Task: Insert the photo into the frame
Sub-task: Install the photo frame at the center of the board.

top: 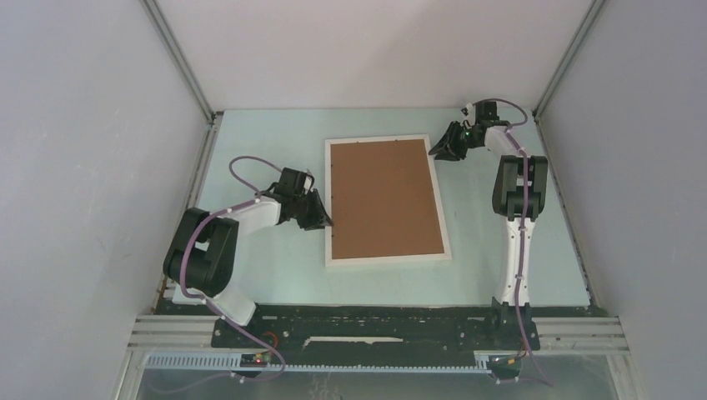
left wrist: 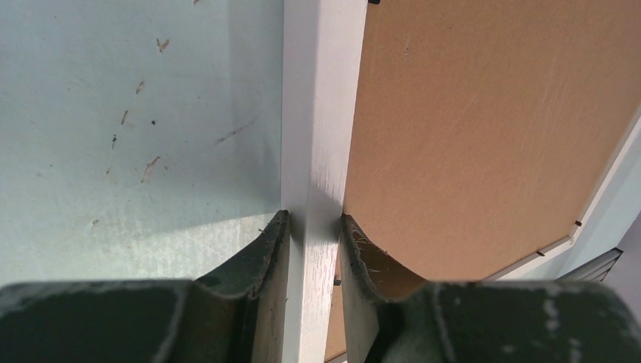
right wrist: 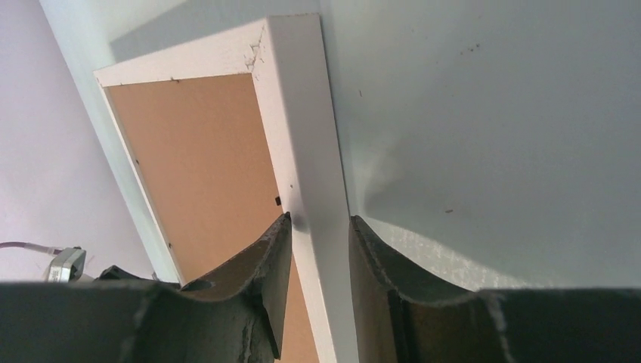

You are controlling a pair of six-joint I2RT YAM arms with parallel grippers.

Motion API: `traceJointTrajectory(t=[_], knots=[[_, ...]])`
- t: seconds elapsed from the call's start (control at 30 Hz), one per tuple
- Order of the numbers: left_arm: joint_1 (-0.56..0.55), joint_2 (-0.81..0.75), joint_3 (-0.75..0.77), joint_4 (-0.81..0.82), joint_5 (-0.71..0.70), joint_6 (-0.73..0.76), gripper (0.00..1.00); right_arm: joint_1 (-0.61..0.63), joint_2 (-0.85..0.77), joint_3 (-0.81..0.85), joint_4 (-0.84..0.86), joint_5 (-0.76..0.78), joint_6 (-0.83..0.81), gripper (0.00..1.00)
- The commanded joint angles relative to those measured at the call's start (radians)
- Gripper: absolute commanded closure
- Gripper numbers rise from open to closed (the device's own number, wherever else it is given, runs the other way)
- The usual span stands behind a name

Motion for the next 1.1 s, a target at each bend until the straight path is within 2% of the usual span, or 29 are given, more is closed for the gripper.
traceJointTrajectory(t=[0.0,0.33,0.53,1.07], knots=[[-0.012,-0.006,-0.044,-0.108,-0.026,0.040,0.97,0.009,0.025,0.069,-0.006,-0.025,0.036,0.59],[-0.013,-0.010,-0.052,-0.107,-0.027,0.040,0.98,0.029,0.082,0.155,-0.062,-0.022,0.024,0.61],[-0.012,-0.019,-0.043,-0.110,-0.027,0.042,0.99,0.041,0.076,0.158,-0.103,0.029,-0.001,0.61],[-0.012,-0.012,-0.016,-0.132,-0.030,0.059,1.00,0.138,0.123,0.281,-0.337,0.299,-0.051,0.64]])
